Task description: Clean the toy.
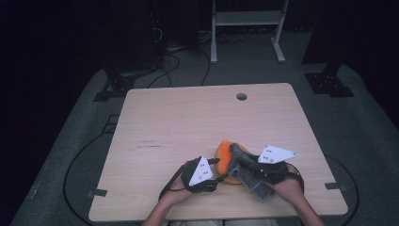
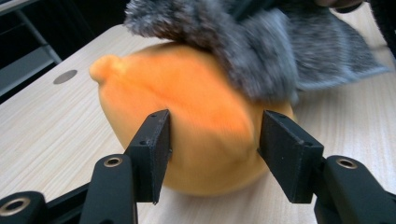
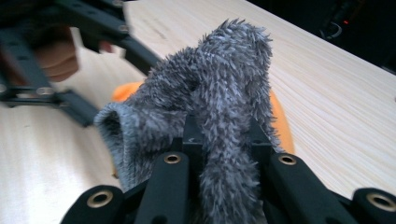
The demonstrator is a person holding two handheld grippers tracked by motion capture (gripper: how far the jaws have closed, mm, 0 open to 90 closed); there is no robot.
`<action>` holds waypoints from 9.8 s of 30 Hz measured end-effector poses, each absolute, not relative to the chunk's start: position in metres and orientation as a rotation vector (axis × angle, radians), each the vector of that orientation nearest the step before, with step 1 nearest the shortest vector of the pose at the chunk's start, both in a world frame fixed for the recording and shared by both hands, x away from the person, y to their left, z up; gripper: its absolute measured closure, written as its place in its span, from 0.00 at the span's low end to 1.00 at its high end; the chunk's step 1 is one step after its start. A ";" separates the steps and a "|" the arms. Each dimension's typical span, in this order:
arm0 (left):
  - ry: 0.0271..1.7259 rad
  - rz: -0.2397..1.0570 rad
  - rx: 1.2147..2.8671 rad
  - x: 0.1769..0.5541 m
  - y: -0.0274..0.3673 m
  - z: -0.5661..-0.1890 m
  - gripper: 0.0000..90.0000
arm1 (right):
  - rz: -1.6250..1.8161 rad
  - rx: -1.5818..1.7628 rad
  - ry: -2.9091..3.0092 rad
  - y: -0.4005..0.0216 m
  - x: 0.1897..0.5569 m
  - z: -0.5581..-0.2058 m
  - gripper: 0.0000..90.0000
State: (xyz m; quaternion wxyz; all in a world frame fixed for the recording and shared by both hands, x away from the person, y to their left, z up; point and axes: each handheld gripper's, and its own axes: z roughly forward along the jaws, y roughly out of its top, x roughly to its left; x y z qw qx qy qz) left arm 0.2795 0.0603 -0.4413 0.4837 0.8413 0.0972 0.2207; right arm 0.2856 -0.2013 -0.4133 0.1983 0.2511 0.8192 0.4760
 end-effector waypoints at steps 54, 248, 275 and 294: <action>0.374 0.477 1.977 0.283 0.072 -0.435 0.40 | 1.337 0.739 2.385 -0.211 0.285 -0.417 0.84; 0.496 0.265 2.016 0.306 0.089 -0.445 0.22 | 1.279 0.815 2.408 -0.209 0.293 -0.437 0.84; 0.527 0.203 2.019 0.303 0.085 -0.432 0.12 | 1.370 0.657 2.401 -0.194 0.280 -0.417 0.84; 0.539 0.134 1.990 0.305 0.085 -0.433 0.16 | 1.393 0.662 2.450 -0.201 0.281 -0.410 0.84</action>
